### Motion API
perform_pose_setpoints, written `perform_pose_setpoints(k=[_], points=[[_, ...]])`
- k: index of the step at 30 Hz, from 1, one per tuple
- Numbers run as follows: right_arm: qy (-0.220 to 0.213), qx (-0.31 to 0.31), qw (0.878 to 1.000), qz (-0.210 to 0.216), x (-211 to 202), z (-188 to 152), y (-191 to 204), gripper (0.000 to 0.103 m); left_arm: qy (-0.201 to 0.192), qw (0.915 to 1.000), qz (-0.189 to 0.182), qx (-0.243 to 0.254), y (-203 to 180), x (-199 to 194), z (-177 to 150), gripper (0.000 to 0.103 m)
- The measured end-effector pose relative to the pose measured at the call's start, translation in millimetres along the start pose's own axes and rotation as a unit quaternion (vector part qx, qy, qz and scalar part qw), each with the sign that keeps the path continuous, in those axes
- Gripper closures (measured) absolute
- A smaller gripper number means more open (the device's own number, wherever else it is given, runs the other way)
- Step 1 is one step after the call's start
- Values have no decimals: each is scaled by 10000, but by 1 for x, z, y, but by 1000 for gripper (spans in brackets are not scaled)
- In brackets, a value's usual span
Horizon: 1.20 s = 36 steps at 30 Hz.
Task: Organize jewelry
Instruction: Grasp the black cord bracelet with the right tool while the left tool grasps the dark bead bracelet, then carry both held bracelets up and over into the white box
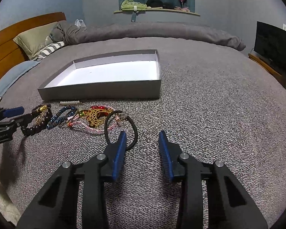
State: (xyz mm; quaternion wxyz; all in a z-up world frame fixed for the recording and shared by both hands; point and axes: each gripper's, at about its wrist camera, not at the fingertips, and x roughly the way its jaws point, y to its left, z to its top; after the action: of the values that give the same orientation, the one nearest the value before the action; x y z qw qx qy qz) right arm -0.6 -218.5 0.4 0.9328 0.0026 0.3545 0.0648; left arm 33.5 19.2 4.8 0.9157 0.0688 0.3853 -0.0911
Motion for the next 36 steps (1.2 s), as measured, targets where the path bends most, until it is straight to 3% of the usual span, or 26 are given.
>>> perform_pose_setpoints(k=[3, 14, 21, 26, 27, 29, 30, 31, 36], points=[[42, -16, 10000, 9, 2, -1, 0, 67, 114, 9998, 28, 145, -1, 7, 1, 47], [181, -64, 9998, 40, 12, 0, 0, 67, 535, 9968, -432, -416, 18, 9, -12, 54], [223, -42, 9997, 80, 15, 0, -2, 68, 588, 9963, -466, -421, 18, 16, -15, 55], [237, -64, 9996, 145, 17, 0, -1, 74, 499, 9971, -430, -373, 17, 16, -17, 56], [228, -88, 9995, 210, 16, 0, 0, 80, 491, 9970, -446, -393, 17, 15, -17, 57], [216, -155, 9994, 239, 16, 1, 5, 90, 461, 9966, -512, -450, 18, 12, -17, 81], [183, -210, 9993, 229, 14, 1, 7, 94, 434, 9969, -479, -447, 18, 10, -17, 87], [156, -218, 9993, 255, 13, 1, 8, 99, 400, 9970, -485, -446, 18, 9, -16, 88], [-104, -105, 9994, 320, 1, 5, 4, 99, 125, 9971, -537, -523, 21, -6, -12, 90]])
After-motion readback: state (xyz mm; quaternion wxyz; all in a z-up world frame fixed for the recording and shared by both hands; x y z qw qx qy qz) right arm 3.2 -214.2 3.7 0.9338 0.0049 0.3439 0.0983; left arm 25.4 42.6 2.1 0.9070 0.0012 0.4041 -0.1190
